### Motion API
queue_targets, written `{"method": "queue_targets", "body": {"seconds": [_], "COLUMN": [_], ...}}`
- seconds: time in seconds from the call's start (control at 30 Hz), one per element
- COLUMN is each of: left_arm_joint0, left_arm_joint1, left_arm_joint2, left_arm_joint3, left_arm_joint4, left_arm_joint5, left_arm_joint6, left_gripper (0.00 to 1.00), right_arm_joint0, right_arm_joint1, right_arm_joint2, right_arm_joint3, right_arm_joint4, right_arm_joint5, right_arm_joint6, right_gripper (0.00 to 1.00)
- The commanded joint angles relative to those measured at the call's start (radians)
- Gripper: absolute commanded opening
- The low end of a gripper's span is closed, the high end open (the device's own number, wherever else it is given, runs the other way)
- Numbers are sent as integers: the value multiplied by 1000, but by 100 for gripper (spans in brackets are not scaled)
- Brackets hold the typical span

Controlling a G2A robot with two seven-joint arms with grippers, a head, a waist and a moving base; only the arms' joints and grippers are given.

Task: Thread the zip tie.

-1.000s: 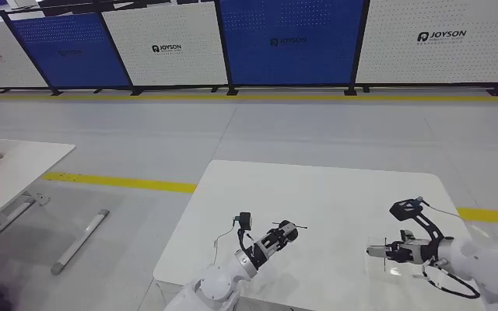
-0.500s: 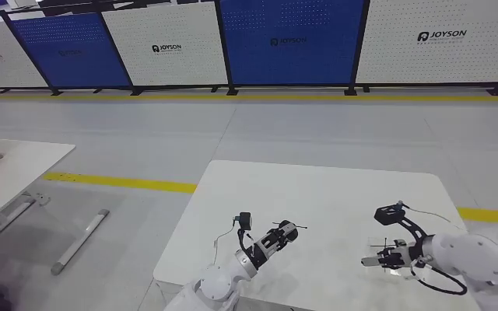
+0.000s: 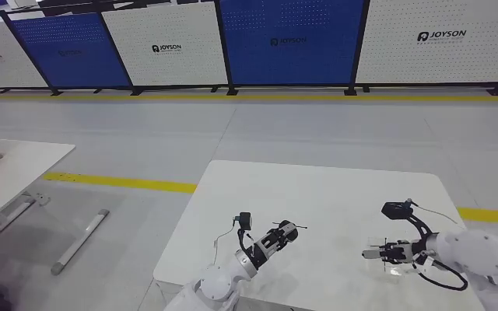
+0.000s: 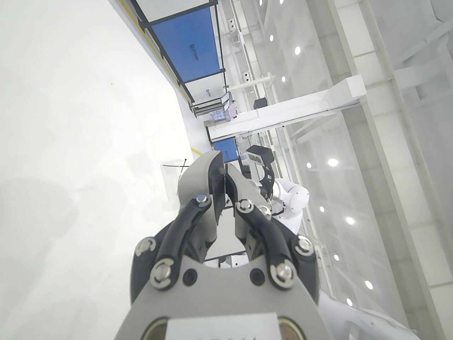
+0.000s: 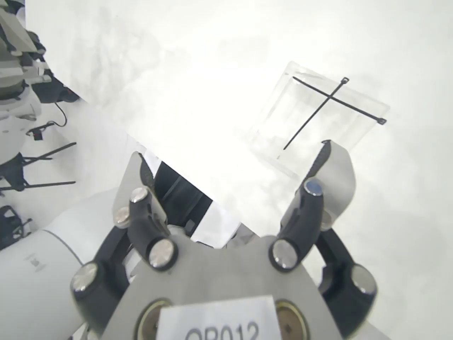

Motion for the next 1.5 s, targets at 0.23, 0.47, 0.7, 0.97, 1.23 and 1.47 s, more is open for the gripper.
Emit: {"method": "queue_targets", "body": {"seconds": [0.23,0.47,0.7,0.97,1.23,1.47], "left_arm_joint0": [0,0,0,0,0,0], "left_arm_joint1": [0,0,0,0,0,0], "left_arm_joint2": [0,0,0,0,0,0], "left_arm_joint3": [0,0,0,0,0,0], "left_arm_joint4": [0,0,0,0,0,0], "left_arm_joint5": [0,0,0,0,0,0], "left_arm_joint6": [0,0,0,0,0,0], "left_gripper": [0,0,0,0,0,0], "right_arm_joint0": [36,36,36,26,72,100], "right_arm_joint1": [-7,-7,-7,-6,-22,-32], "right_arm_joint2": [-49,-49,-49,-49,-114,-147], "right_arm_joint3": [-9,-9,-9,-7,15,64], "right_arm_joint4": [-43,-43,-43,-79,-175,-179], "right_arm_joint5": [105,105,105,121,215,215], "right_arm_joint6": [16,16,16,-17,16,16], "right_gripper": [100,100,100,100,100,100]}}
